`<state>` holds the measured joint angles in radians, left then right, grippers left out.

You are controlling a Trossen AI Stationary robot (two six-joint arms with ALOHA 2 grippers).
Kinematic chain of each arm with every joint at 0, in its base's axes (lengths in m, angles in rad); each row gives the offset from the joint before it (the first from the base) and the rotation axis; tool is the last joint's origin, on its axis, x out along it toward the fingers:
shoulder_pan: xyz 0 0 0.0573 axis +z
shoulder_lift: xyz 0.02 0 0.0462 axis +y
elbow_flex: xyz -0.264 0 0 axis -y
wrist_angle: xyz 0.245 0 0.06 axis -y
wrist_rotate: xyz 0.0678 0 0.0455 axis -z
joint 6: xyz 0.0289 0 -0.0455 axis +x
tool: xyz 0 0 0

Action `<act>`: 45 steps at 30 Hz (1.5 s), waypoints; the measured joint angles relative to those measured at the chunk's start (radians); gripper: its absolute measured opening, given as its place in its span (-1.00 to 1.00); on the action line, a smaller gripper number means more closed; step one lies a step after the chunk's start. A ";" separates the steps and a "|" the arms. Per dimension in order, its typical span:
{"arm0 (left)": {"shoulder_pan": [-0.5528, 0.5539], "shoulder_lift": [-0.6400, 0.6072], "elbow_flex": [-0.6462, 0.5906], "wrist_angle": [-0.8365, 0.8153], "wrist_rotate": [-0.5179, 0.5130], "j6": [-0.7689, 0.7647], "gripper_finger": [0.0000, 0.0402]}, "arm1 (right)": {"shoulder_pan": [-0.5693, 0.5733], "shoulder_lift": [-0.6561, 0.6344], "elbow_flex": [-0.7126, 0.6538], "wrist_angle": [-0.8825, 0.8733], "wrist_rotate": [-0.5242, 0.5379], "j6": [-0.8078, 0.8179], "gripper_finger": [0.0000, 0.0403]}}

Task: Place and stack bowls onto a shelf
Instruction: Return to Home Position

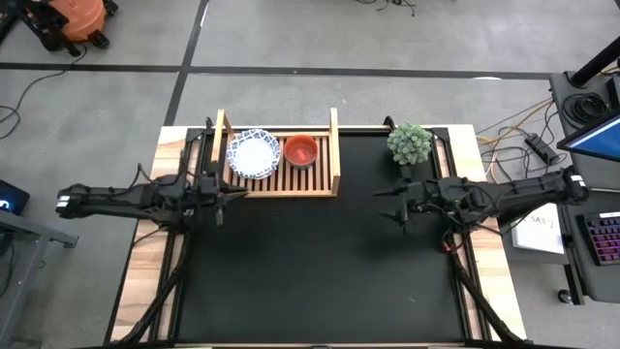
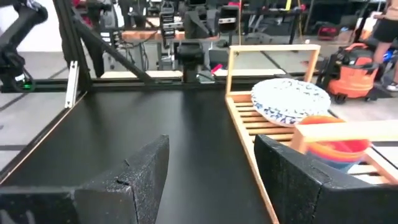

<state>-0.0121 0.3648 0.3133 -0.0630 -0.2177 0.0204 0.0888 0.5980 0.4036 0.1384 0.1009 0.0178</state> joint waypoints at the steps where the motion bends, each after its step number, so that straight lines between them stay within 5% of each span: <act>1: 0.000 -0.024 -0.008 0.000 0.000 -0.001 -0.91 | -0.004 -0.023 -0.008 -0.010 0.000 -0.002 0.12; 18: 0.001 -0.366 -0.066 -0.147 0.000 -0.032 -1.00 | -0.034 -0.379 -0.081 -0.190 0.031 -0.012 0.12; 35: 0.002 -0.366 -0.198 -0.071 -0.001 -0.085 -1.00 | -0.037 -0.589 -0.152 -0.278 0.033 -0.005 0.12; 45: 0.002 -0.366 -0.236 0.000 0.050 -0.075 -1.00 | -0.037 -0.597 -0.216 -0.279 0.031 0.016 0.12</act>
<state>-0.0101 -0.0013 0.0772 -0.0632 -0.1681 -0.0545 0.0517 0.0006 0.1873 -0.1409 0.1322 0.0338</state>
